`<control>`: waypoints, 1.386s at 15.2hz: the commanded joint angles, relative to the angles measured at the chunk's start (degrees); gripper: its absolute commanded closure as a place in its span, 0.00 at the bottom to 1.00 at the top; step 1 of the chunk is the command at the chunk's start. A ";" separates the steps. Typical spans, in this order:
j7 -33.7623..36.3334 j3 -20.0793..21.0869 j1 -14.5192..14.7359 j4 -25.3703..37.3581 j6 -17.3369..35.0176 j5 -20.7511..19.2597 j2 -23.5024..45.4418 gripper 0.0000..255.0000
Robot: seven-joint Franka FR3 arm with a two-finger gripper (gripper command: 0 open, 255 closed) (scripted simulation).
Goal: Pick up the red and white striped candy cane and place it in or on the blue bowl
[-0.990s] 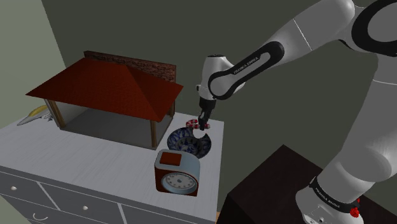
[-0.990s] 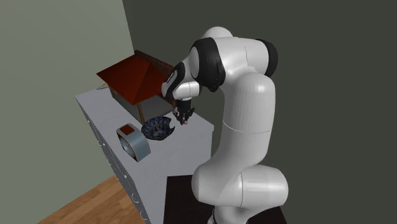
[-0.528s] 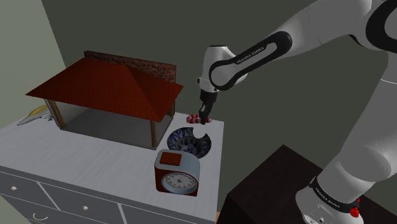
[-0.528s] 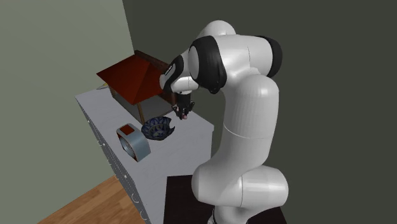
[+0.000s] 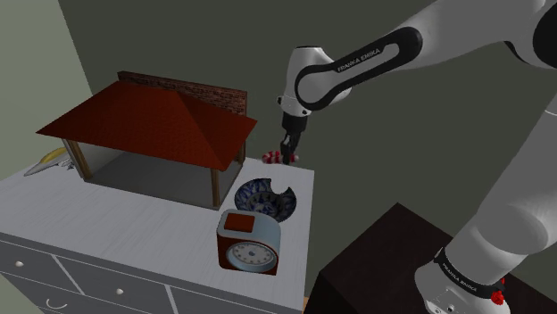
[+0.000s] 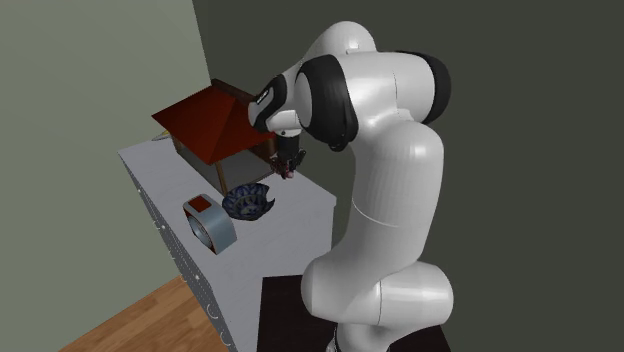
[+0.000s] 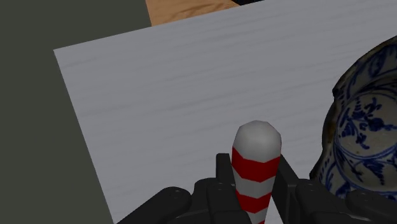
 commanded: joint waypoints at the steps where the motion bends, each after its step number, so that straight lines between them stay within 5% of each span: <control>1: -0.24 0.02 -0.11 0.64 -1.46 0.38 -0.85 1.00; 6: -0.62 0.06 -0.28 2.54 -5.11 1.17 -2.74 1.00; 16: 13.29 6.45 7.05 3.42 -4.92 0.77 -2.47 1.00; 21: 14.78 6.84 7.75 2.12 -2.02 -0.24 -0.71 1.00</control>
